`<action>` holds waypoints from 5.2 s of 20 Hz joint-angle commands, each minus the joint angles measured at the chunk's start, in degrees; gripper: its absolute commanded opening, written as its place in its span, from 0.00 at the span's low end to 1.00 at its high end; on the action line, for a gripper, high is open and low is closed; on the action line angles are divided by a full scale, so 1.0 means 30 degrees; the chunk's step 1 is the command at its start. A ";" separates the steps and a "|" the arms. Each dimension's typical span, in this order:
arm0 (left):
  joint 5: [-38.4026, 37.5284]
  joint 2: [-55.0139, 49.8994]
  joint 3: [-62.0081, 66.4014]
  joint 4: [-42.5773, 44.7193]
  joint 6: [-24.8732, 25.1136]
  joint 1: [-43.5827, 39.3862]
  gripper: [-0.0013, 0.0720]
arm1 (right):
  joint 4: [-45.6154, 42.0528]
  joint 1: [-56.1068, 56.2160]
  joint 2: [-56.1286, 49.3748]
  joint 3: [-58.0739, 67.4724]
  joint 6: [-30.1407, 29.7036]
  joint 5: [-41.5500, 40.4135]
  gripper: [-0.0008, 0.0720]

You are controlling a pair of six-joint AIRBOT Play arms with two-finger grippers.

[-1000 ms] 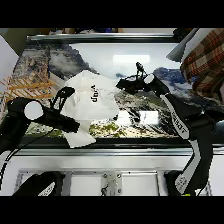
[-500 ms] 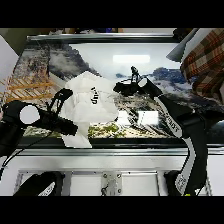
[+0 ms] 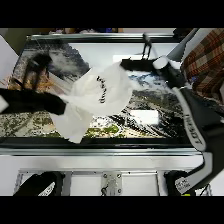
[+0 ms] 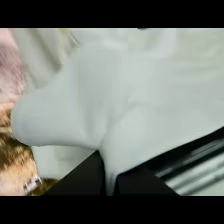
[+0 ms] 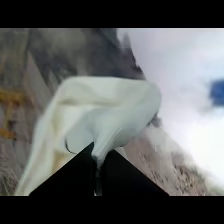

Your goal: Fold the clothes and pants, and hang the long-sleeved shirts on hangers.

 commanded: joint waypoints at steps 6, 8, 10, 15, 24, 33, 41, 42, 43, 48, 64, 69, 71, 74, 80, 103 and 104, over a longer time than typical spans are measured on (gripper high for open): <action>0.3082 0.0022 1.3092 0.0262 -0.2346 -0.0022 0.05 | 0.0000 -0.1166 1.2874 0.1690 -0.1100 0.0226 0.06; 0.3963 0.0022 1.3551 0.0291 -0.2361 -0.0022 0.05 | 0.0000 -0.1166 1.4673 0.1690 -0.0743 -0.0809 0.06; 0.4867 -0.0226 1.3544 0.0364 -0.2361 -0.0015 0.05 | -0.0007 -0.1166 1.5759 0.1690 -0.0168 -0.1574 0.06; 0.5370 -0.3169 1.3529 0.3519 -0.3774 0.0561 0.05 | -0.5719 -0.1166 1.5249 0.1683 0.6790 -0.0750 0.06; 0.6710 -1.1657 1.0105 -0.7599 -0.3315 0.7461 0.05 | -0.9792 -0.0947 0.5610 0.1668 0.9100 0.5377 0.06; 0.3045 -1.3274 0.6200 -0.7497 -0.1435 0.7038 0.05 | -1.4622 0.1967 0.8102 -0.4881 0.8218 0.9413 0.06; 0.6863 -1.3194 -0.0962 -0.7548 -0.0619 0.5814 0.05 | -1.4651 0.4947 1.2101 -1.6247 1.1285 0.7300 0.08; 0.6849 -1.3194 -0.1231 -0.7555 -0.0627 0.5814 0.07 | -1.4659 0.4947 1.2065 -1.6364 1.1278 0.7308 0.08; 0.6666 -1.3187 -0.1282 -0.7548 -0.0627 0.5821 0.53 | -1.4659 0.4940 1.2101 -1.6334 1.1271 0.7206 0.13; 0.6688 -1.0790 -0.0291 -0.7519 -0.0692 0.6630 0.94 | -1.5890 0.4816 1.3639 -1.3325 0.8954 0.8473 0.88; 0.9224 -0.2113 -0.9588 0.0787 -0.7366 -0.1545 0.94 | -2.5099 1.0834 1.0404 -1.6575 0.8327 0.8852 0.82; 0.8757 -0.2120 -0.9588 0.0794 -0.7366 -0.1545 0.94 | -2.5361 1.0812 0.8888 -1.6575 0.8320 0.8939 0.82; 0.8750 -0.2120 -0.9588 0.0787 -0.7366 -0.1545 0.94 | -2.5354 1.0812 0.8881 -1.6575 0.8313 0.9282 0.82; 0.8743 -0.2120 -0.9588 0.0787 -0.7366 -0.1545 0.94 | -2.5376 1.0812 0.8874 -1.6575 0.7672 1.0061 0.82; 0.8743 -0.2120 -0.9588 0.0787 -0.7366 -0.1545 0.94 | -2.5959 1.0805 0.8743 -1.6582 0.7781 1.0236 0.82; 0.9041 -0.2120 -1.0375 0.0787 -0.7373 -0.1545 0.94 | -2.7438 1.1220 0.7439 -1.6582 0.9559 1.0622 0.82; 0.9107 -0.2120 -1.0353 0.0787 -0.7373 -0.1545 0.94 | -2.8057 1.1176 0.7439 -1.6582 0.9938 1.0608 0.82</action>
